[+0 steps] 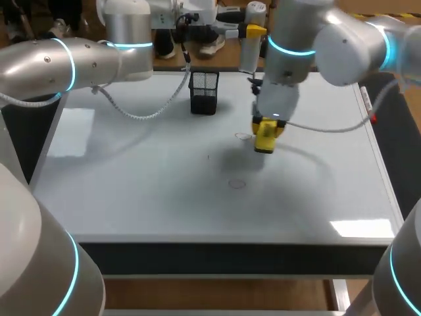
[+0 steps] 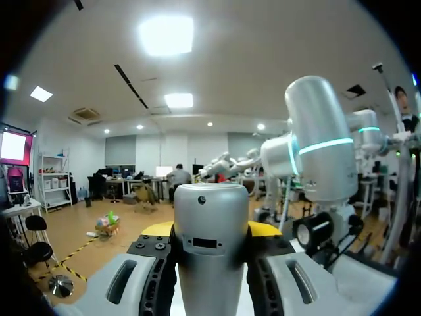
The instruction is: Pick up the inspection probe, press it on each red-marked spot on the whiteboard one by one, put down the probe, pick up the eraser, and wipe off all the red marks.
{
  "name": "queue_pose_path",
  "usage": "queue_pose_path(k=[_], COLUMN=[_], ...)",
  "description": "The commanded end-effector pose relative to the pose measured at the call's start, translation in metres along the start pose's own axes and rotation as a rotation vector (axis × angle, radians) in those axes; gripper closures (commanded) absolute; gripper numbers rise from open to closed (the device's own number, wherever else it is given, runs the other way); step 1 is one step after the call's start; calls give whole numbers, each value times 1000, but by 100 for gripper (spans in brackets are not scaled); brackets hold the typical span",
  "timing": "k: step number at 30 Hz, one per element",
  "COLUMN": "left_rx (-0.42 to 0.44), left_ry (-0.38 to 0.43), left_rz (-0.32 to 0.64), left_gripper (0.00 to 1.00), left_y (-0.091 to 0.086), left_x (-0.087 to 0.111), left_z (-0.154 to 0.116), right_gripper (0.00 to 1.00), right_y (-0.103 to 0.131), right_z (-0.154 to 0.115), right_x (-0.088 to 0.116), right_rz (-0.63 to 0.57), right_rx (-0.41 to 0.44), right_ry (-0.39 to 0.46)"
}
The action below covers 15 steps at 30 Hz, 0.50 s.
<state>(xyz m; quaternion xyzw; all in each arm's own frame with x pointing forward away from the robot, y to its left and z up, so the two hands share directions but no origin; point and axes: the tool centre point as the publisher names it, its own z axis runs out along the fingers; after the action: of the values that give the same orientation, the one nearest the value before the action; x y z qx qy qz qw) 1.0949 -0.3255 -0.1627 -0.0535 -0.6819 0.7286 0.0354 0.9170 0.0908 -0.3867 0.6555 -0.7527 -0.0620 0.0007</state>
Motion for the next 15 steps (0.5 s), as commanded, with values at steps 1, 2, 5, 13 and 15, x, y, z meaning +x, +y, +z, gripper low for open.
queue_pose_path(k=[1,2,5,13,15], left_rx=[-1,-1,-1,-1,-1], left_ry=[3,3,3,3,3], left_rz=[-1,-1,-1,-1,-1], left_gripper=[100,100,100,100,100], left_y=[-1,-1,-1,-1,-1], left_x=[-1,-1,-1,-1,-1], left_z=[0,0,0,0,0], right_gripper=[100,100,100,100,100], right_y=[-14,-15,-19,-29,-30], right_z=[10,12,17,23,25], right_x=[-38,-43,-55,-76,-77], right_rz=[-37,-49,-74,-125,-128], right_rx=[-30,-32,-36,-33,-34], right_ry=[146,146,149,148,146])
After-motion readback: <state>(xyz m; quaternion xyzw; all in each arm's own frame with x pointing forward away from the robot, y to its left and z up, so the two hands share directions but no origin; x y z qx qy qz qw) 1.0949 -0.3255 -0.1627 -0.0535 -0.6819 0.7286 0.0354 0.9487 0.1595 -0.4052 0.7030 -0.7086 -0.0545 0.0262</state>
